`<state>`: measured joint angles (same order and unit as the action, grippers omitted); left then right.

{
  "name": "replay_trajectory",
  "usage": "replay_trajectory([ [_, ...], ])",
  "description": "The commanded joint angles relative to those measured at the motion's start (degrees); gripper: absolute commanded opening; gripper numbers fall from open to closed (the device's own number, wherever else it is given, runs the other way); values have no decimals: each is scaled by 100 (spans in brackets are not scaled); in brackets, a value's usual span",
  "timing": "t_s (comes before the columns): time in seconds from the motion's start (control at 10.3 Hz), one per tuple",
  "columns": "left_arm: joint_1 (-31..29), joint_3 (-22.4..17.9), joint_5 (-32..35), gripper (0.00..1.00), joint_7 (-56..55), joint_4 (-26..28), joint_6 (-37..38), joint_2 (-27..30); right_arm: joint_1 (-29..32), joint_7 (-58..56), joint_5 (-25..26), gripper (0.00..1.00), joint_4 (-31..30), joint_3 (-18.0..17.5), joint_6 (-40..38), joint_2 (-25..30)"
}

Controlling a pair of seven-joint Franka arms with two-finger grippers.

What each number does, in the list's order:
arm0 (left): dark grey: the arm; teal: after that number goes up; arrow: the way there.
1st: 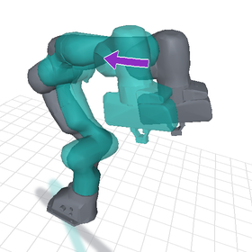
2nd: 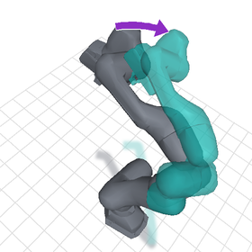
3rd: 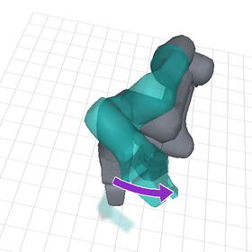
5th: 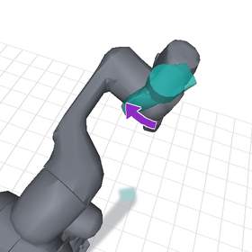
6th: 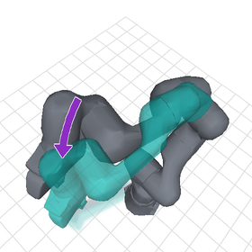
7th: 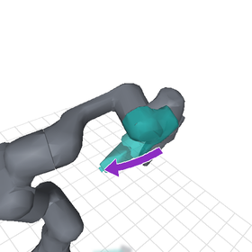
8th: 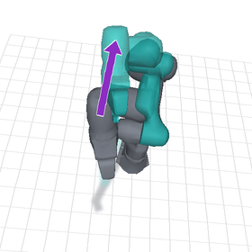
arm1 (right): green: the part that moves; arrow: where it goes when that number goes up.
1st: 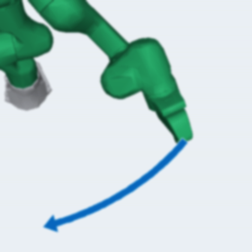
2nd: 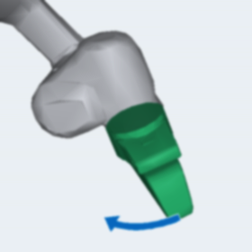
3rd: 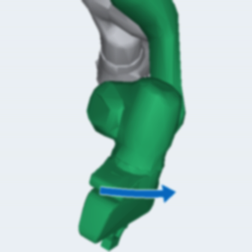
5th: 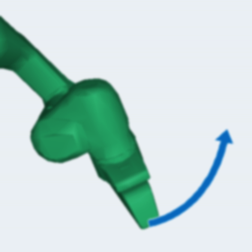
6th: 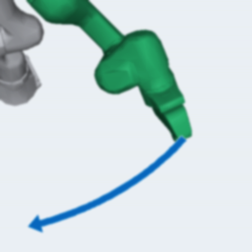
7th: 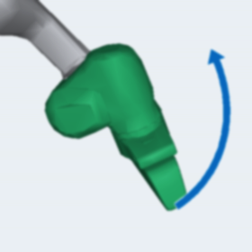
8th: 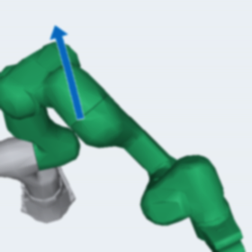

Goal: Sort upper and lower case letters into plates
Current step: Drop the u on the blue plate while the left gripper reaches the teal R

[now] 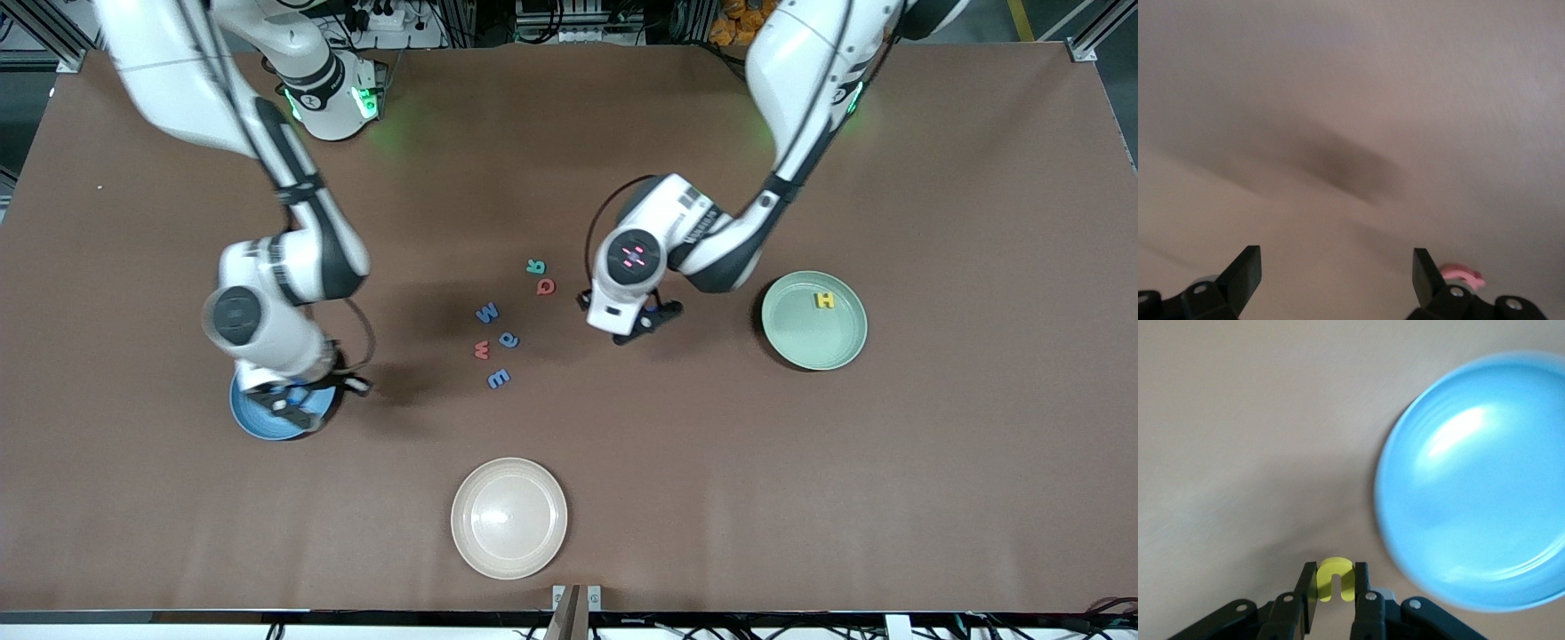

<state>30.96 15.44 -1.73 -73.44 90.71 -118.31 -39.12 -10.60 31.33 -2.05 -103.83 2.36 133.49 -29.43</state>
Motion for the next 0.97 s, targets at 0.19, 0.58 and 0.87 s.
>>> replay_trajectory([
  [0.19, 910, -103, 84, 100, -2477, -158, -876, -280, 647, -997, 425, 99, 100, -87, -359, 34],
  [0.58, 1421, -270, 128, 100, -4097, -273, -1263, -526, 594, -909, 425, 100, 100, -96, -570, 16],
  [0.87, 2009, -804, 173, 100, -4415, -465, -1678, -842, 550, -909, 425, 100, 91, -104, -570, 16],
])
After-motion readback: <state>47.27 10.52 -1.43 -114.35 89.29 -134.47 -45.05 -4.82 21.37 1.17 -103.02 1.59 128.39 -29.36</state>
